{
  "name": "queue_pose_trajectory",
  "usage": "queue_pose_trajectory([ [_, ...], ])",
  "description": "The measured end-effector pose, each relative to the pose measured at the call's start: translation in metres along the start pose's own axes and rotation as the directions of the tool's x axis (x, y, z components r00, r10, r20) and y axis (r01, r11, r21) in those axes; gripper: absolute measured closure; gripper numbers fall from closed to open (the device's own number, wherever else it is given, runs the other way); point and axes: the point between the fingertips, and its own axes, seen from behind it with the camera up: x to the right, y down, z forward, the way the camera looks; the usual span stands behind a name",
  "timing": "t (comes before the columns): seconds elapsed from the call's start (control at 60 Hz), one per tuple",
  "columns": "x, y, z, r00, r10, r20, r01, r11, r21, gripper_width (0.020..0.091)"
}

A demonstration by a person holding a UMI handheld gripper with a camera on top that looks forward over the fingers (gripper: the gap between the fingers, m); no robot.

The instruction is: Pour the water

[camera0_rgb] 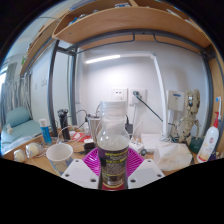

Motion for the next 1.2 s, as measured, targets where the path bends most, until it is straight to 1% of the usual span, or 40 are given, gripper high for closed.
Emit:
queue_pose_trajectory([
  [0.117, -0.01, 0.004, 0.004, 0.999, 0.02, 0.042, -0.021, 0.999, 0.029, 0.0813],
  [0.183, -0.009, 0.011, 0.007, 1.0, -0.017, 0.025, 0.016, 0.999, 0.031, 0.0812],
  [0.25, -0.008, 0.025, 0.011, 0.999, -0.038, 0.018, 0.038, 0.999, 0.009, 0.0809],
  [0.283, -0.009, 0.02, 0.01, 0.999, -0.028, 0.02, 0.028, 0.999, 0.032, 0.081],
  [0.317, -0.008, 0.025, 0.009, 1.0, -0.022, 0.017, 0.022, 1.0, 0.01, 0.0809],
  [0.333, -0.007, 0.023, 0.009, 1.0, -0.017, 0.017, 0.016, 1.0, 0.02, 0.081],
  [0.467, -0.007, 0.024, 0.009, 1.0, -0.008, 0.019, 0.008, 1.0, 0.014, 0.0809],
  [0.5, -0.006, 0.025, 0.009, 1.0, -0.005, 0.016, 0.004, 1.0, 0.012, 0.0797],
  [0.65, -0.005, 0.025, 0.008, 1.0, 0.017, -0.001, -0.017, 1.0, -0.017, 0.0674],
  [0.667, -0.005, 0.025, 0.007, 1.0, 0.022, -0.002, -0.022, 1.0, -0.021, 0.0643],
  [0.683, -0.004, 0.025, 0.005, 1.0, 0.027, -0.003, -0.027, 0.999, -0.027, 0.0597],
  [0.733, -0.002, 0.023, -0.001, 0.999, 0.045, -0.016, -0.046, 0.998, -0.034, 0.044],
  [0.767, -0.002, 0.023, -0.007, 0.999, 0.047, -0.023, -0.048, 0.998, -0.036, 0.0348],
  [0.8, -0.001, 0.021, -0.013, 0.999, 0.044, -0.03, -0.045, 0.998, -0.033, 0.0277],
  [0.817, 0.001, 0.02, -0.016, 0.999, 0.041, -0.035, -0.043, 0.999, -0.029, 0.0259],
  [0.85, 0.003, 0.019, -0.024, 0.998, 0.036, -0.051, -0.037, 0.999, -0.025, 0.025],
  [1.0, 0.009, 0.014, -0.068, 0.993, 0.05, -0.104, -0.051, 0.999, -0.007, 0.0267],
  [1.2, 0.011, 0.012, -0.147, 0.977, 0.052, -0.206, -0.053, 0.999, -0.002, 0.0265],
])
